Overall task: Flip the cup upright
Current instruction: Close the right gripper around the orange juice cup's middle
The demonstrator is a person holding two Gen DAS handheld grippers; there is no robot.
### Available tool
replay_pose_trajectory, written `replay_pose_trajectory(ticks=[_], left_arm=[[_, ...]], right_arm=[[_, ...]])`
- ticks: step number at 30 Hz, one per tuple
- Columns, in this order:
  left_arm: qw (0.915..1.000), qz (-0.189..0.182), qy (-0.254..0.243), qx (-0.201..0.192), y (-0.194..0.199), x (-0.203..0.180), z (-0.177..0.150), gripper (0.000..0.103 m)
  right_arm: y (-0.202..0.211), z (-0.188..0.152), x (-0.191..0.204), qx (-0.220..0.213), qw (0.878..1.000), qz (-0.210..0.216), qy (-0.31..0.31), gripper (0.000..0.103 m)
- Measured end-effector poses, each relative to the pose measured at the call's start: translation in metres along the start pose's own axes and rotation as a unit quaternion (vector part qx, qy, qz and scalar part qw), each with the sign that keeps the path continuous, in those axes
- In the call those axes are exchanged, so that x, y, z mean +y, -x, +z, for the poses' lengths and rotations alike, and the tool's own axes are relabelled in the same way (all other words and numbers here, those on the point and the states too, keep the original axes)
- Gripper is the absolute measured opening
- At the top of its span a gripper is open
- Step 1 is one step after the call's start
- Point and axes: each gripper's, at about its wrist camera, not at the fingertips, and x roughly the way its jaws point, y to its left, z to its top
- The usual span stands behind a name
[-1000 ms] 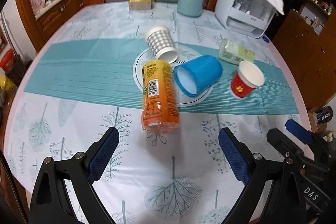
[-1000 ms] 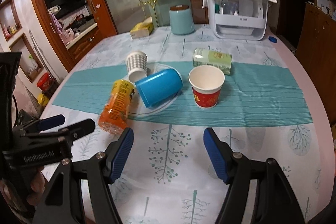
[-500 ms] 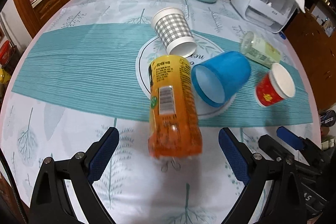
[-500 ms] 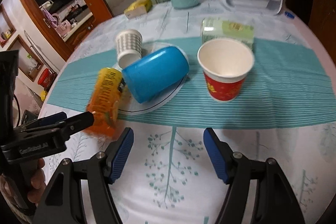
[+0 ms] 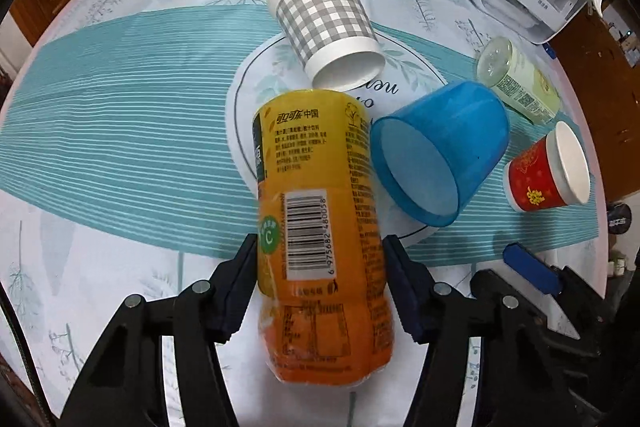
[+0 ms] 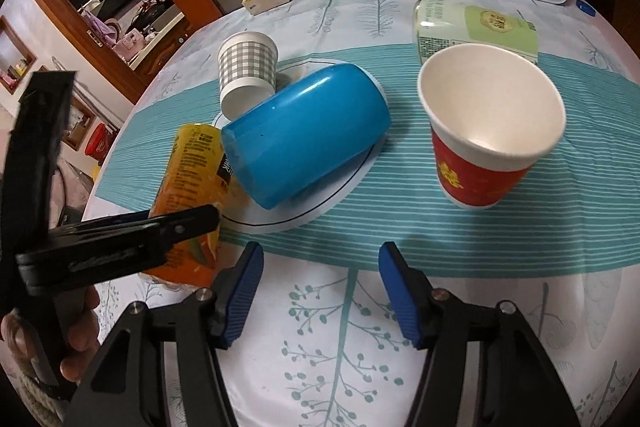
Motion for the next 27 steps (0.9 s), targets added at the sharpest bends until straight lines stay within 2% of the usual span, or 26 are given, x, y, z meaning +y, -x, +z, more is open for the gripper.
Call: replay_pose_trajectory(ticks=[3,8,17,24,27], left_arm=[[0.9999,0.005,-0.014,0.001,-0.001,-0.005,0.003,0.059],[0.9997,-0.004,-0.021,-0.006,0.002,-0.009,0.0,0.056],[0.999,-0.019,-0.024,-0.031,0.044,-0.012,-0.022,0.055],[0.9978,-0.057,-0.028,-0.022,0.072,-0.023,-0.051,0.055],[0.9966,-0.074,-0.031,-0.021,0.084,-0.03,-0.069,0.055]], right_arm=[[-0.001,0.0,-0.001,0.005,1.0,0.004,-0.001,0.053],[-0.002,-0.004,-0.002,0.01,1.0,0.007,-0.005,0.052],[0.009,-0.013,-0.007,0.008,1.0,0.017,-0.023,0.051],[0.028,-0.026,-0.007,-0.002,1.0,0.012,-0.026,0.051],[0.041,-0.037,-0.009,-0.009,1.0,-0.004,-0.027,0.051]])
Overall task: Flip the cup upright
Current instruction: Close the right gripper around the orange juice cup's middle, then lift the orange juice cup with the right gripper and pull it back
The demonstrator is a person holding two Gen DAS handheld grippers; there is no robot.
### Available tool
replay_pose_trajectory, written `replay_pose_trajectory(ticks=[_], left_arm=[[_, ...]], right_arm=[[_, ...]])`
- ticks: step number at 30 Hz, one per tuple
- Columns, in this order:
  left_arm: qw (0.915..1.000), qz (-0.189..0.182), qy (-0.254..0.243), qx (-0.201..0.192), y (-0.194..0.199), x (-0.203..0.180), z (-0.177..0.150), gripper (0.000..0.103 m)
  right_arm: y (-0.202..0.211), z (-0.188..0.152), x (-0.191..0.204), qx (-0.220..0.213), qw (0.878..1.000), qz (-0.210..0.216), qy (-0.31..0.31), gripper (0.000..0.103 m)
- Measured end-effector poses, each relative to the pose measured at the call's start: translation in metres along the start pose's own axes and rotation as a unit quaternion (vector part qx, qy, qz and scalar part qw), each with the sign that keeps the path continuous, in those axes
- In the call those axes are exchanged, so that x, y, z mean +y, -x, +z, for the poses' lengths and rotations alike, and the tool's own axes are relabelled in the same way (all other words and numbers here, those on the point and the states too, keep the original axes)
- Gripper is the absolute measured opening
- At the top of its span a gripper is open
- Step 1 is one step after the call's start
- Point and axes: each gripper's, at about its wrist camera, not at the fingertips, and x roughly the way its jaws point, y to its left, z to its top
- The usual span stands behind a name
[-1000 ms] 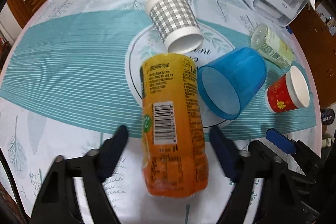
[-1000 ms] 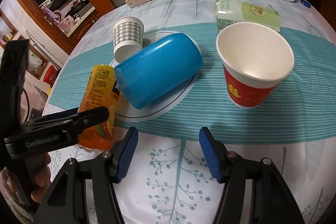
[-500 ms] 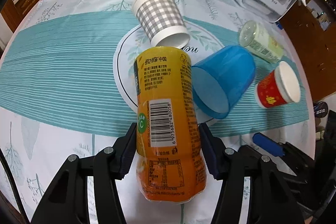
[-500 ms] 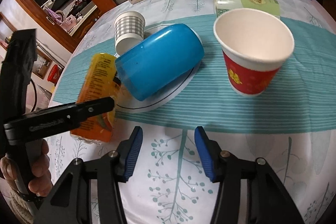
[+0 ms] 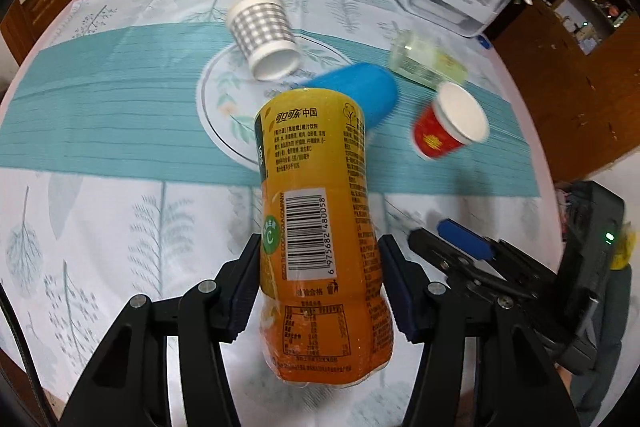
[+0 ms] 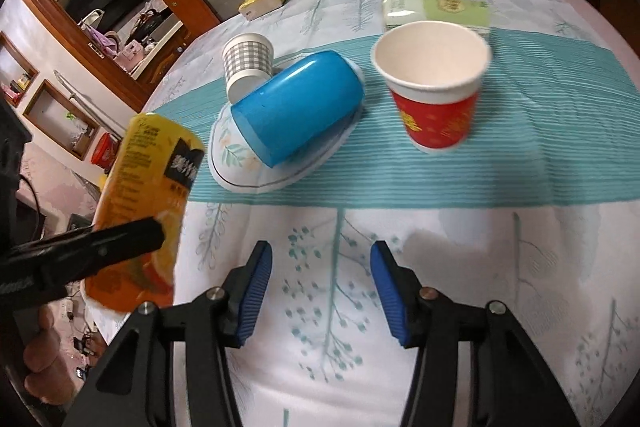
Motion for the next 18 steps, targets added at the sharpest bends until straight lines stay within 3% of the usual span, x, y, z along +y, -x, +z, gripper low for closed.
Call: replay_pose_trajectory(ticks=[5,11,18], left_arm=[[0.9997,-0.023,0.0,0.003,0.006,-0.017,-0.029,0.055],[0.9983,-0.045,0.012,0.035,-0.017,-0.028,-0.058,0.056],[0.9983,-0.038,0.012,0.042,-0.038,-0.039,-0.072,0.058]], right_arm=[[0.018,-0.017,-0.01,-0.008,1.0,-0.022,-0.008,0.051],[0.032,-0.043,-0.029,-0.009,0.999,-0.042,-0.028,0.051],[0.026,-0.068,-0.037,0.014,0.998,-0.051,-0.032,0.052]])
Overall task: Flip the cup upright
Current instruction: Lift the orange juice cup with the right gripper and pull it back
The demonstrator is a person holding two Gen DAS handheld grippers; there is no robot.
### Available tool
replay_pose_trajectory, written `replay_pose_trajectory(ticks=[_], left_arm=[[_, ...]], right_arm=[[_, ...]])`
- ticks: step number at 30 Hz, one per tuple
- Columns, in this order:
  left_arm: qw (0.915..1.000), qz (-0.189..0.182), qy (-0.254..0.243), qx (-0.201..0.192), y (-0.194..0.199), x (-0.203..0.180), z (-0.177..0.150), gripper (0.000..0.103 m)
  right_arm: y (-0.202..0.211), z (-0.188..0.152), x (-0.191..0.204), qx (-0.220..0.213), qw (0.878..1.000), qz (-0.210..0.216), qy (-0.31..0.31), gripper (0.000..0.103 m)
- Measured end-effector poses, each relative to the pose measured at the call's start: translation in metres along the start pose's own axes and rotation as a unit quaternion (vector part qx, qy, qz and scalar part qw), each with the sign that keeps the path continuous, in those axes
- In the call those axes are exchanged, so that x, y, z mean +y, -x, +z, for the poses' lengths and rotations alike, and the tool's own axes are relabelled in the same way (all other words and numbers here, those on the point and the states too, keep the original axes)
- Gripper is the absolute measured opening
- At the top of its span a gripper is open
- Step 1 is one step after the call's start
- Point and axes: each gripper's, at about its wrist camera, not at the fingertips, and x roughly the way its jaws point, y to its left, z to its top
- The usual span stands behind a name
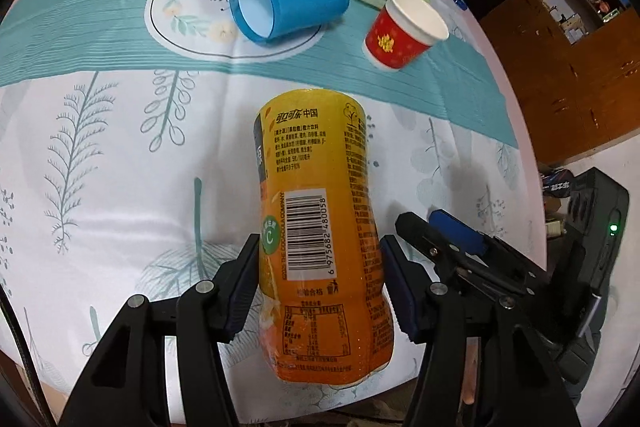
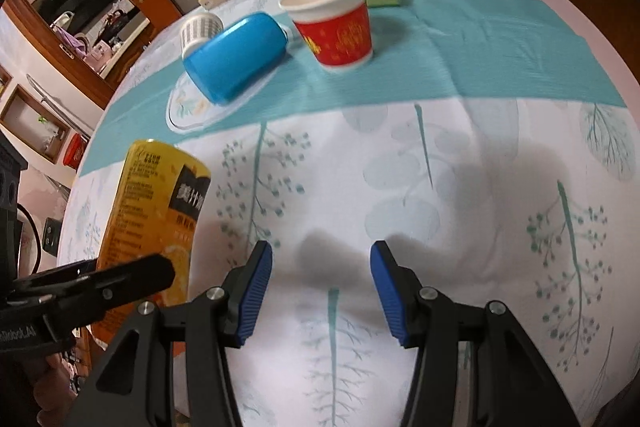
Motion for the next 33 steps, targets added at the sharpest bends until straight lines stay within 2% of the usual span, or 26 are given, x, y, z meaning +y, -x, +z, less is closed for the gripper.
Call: replay_pose_trajectory(ticks=[5,9,22,33], left_arm=[[0.9999,0.009,0.009,0.009,-0.008,0.0,-0.003,0.06],[0.9996,0.012,0.024,0.008,-0.012,0.004,-0.002,0.075],[0.9995,0.025,0.002,-0.019,0.008,0.005,-0.006,0.076],[0.9968,0.053,-0.016,-0.058,0.033,0.007,-0.013,0.076]], right_arm=[[0.001,-0.007,0.0,0.002,1.0,-0.003,-0.001,0.052],[0.002,-0.007,0.003,-0.001,1.0,-0.001,0.001,0.052],[0.012,-0.006,0.006,-0.003,1.0,0.024,-0.01,0.052],[0.023,-0.009,0.011,-0.006,0.999,0.04,-0.017,0.052]])
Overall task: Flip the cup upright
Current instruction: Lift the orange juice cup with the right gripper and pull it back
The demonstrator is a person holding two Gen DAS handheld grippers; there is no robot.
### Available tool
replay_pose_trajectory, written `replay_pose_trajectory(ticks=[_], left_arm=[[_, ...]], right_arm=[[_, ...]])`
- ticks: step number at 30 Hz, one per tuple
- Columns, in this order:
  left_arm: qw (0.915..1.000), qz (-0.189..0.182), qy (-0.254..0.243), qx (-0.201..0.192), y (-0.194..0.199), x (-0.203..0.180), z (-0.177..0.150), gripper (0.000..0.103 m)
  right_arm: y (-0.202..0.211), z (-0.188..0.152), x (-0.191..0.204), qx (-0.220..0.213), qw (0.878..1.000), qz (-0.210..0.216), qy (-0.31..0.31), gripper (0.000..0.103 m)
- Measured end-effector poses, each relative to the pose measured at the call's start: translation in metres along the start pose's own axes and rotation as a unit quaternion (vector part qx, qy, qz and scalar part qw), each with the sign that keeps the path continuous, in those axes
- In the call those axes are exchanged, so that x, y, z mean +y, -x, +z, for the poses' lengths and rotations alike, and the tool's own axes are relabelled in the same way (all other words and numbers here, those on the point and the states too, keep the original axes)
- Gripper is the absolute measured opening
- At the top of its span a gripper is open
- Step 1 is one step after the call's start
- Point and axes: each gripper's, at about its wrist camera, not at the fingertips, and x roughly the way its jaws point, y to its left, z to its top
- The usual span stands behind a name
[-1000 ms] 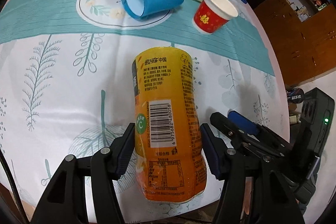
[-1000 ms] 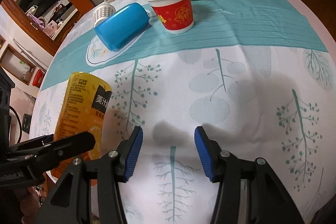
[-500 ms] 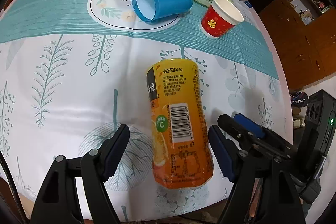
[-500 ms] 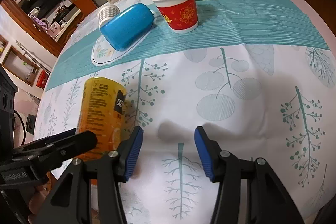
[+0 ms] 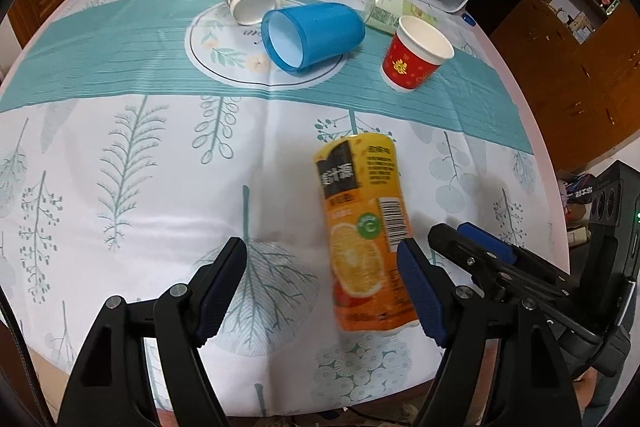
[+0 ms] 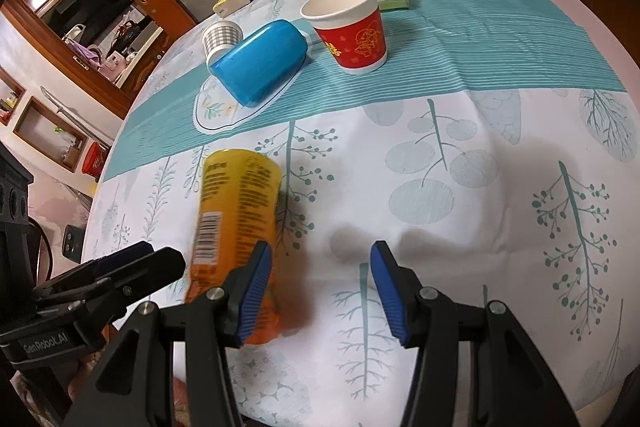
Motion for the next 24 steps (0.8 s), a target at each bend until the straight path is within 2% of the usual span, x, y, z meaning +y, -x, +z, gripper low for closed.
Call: replay_pose_trajectory(ticks=[16,20,24], left_arm=[[0.999,0.029,0.001,-0.034,0.026,0.02,-0.01,0.076],[0.9989,0.031,0.002,-0.037,0.029,0.023,-0.01,0.076],[0.9982,0.041,-0.007,-0.043,0.035,0.024,-0.011,0.076]], right_arm=[[0.02,-0.006,0.011,-0.007,1.0,0.019,0.001,0.056],[0.025,-0.005,0.018,-0.004,1.0,0.026,0.008,0.063],[0.029,0.001,0.028,0.005,0.999,0.028,0.024,0.064]])
